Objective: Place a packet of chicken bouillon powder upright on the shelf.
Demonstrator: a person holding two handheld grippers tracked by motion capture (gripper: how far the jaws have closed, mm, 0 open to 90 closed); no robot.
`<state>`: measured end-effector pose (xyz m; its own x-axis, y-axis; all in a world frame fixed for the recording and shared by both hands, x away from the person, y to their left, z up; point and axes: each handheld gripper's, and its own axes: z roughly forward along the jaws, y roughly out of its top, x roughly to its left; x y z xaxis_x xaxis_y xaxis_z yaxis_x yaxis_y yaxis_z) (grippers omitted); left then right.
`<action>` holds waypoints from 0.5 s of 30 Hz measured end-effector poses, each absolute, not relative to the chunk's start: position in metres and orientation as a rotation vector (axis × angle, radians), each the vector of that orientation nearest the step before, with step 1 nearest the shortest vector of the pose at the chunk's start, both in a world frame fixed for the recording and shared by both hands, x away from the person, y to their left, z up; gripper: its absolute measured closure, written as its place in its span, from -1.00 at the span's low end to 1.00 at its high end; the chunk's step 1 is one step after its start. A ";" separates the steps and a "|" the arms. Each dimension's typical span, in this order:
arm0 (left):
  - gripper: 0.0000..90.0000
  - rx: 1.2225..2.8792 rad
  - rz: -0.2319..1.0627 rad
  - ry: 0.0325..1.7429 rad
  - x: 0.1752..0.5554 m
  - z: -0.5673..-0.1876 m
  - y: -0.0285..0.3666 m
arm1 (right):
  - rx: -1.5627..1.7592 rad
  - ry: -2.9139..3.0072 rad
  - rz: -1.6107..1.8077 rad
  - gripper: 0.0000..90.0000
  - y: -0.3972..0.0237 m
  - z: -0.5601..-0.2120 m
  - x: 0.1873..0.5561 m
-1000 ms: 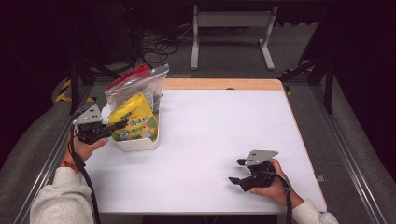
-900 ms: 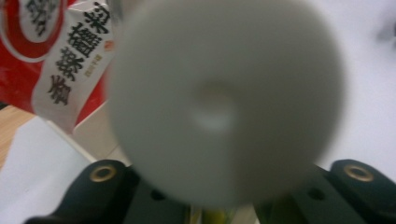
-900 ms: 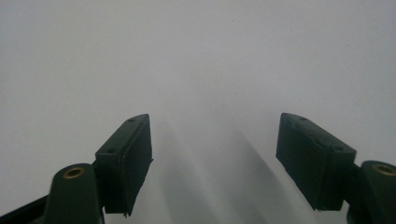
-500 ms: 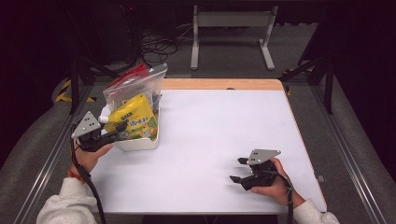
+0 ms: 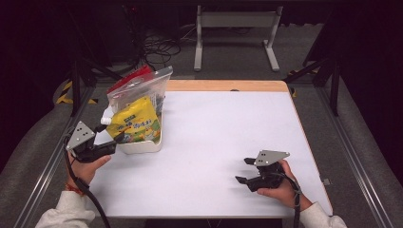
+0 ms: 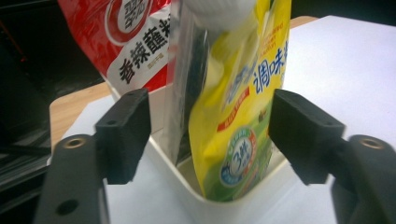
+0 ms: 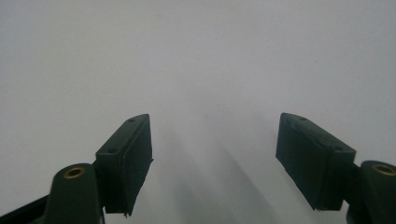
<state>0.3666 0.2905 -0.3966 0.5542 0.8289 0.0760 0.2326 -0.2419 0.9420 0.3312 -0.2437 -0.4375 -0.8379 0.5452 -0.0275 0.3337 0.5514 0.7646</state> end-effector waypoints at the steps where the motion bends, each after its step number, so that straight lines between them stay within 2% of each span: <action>1: -0.42 1.761 0.725 0.894 0.365 -0.397 0.290 | 0.731 2.525 1.163 -0.41 -0.244 -0.437 0.331; 5: -0.59 1.741 0.741 0.920 0.355 -0.398 0.291 | 0.731 2.506 1.164 -0.41 -0.246 -0.435 0.331; 15: -0.76 1.784 0.716 0.932 0.335 -0.411 0.278 | 0.730 2.476 1.158 -0.45 -0.250 -0.431 0.331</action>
<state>0.3349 0.2783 -0.4112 0.5351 0.8425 0.0621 0.2765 -0.2441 0.9295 0.3313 -0.2497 -0.4311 -0.8217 0.5665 -0.0626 0.3153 0.5433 0.7781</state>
